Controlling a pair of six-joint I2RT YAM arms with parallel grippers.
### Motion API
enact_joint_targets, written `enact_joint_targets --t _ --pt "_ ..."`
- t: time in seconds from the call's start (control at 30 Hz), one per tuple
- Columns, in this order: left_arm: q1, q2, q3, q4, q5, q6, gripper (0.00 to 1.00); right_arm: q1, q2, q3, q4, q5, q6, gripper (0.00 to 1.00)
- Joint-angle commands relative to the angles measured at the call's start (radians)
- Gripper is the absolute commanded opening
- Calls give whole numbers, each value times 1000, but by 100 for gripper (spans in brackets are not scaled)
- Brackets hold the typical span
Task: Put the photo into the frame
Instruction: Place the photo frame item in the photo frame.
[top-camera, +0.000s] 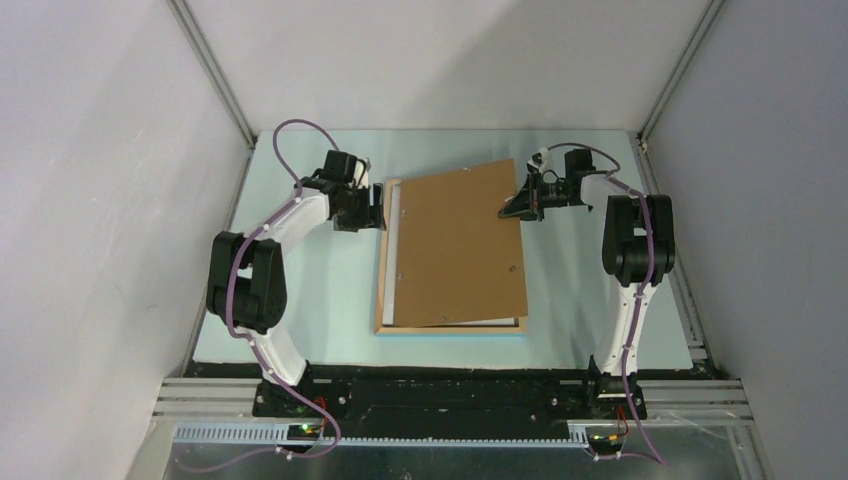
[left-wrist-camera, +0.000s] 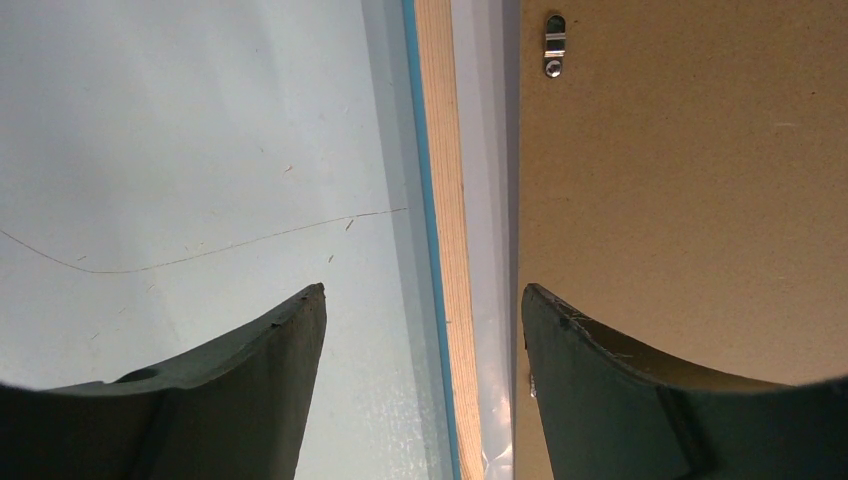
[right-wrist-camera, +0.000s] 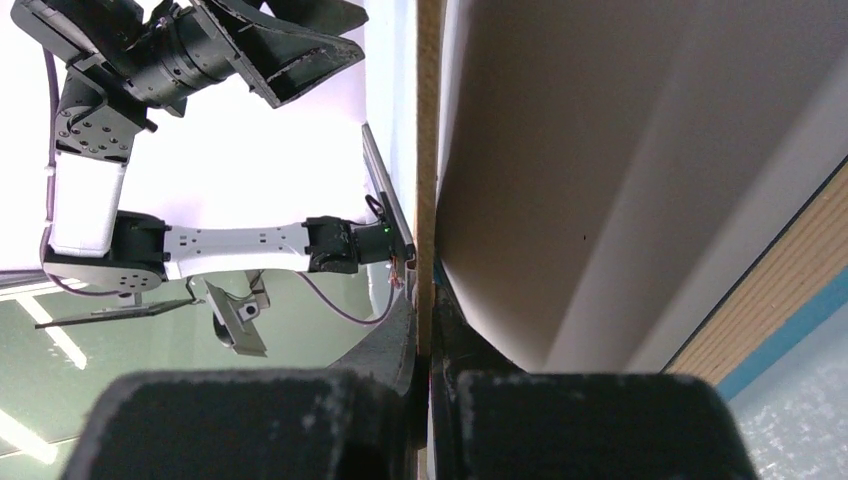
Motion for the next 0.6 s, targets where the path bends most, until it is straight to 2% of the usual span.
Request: enact_joint_targets --t 0.0,0.3,0.57 --pt "7 -53 -7 27 7 23 76 -6 -16 55 -41 -34 -49 0" --pt "8 -55 -9 28 6 23 76 -9 -23 100 -155 7 -160 0" --pt "8 -58 -9 28 10 23 76 -56 -50 94 -139 -35 -116 0"
